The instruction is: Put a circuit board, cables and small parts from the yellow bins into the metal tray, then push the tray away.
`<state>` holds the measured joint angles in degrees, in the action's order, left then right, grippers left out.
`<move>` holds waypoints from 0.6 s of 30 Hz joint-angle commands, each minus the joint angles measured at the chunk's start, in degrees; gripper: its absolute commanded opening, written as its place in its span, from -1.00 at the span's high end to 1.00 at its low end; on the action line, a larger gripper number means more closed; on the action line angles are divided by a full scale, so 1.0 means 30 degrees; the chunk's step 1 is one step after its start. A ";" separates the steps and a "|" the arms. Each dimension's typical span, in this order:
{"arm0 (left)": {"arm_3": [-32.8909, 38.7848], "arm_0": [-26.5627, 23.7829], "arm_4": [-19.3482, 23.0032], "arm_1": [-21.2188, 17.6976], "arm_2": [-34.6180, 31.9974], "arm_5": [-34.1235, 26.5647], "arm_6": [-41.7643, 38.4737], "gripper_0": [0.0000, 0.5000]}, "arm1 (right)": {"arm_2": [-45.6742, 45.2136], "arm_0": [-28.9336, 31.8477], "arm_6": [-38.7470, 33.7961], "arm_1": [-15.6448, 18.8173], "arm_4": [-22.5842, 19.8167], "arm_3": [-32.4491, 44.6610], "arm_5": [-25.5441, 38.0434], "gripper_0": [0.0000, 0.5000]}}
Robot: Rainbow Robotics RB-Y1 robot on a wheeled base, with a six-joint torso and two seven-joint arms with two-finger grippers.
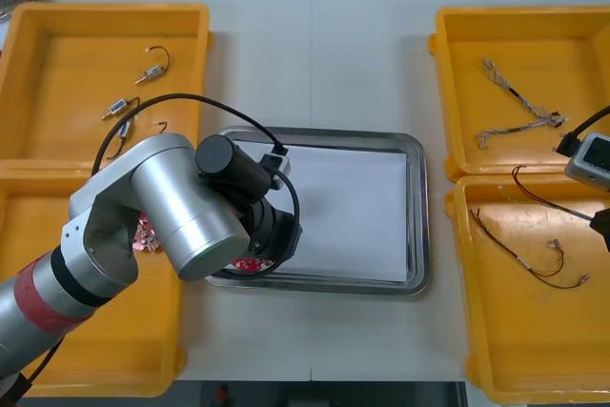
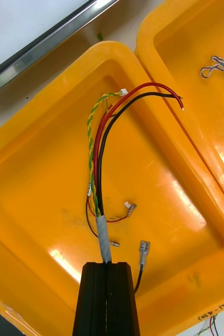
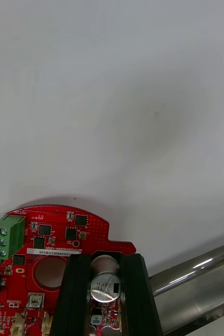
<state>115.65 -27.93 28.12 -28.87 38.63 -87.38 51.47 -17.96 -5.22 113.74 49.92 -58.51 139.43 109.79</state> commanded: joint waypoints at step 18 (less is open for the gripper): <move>0.1001 0.0550 -0.0437 0.0071 -0.0163 -0.0051 -0.1013 -0.95 | 0.0187 -0.0458 -0.0853 0.0762 -0.0067 0.0456 0.0070 1.00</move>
<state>115.81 -27.40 27.08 -28.87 38.67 -87.37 51.47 -17.96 -5.22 113.74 49.93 -58.52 139.43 109.79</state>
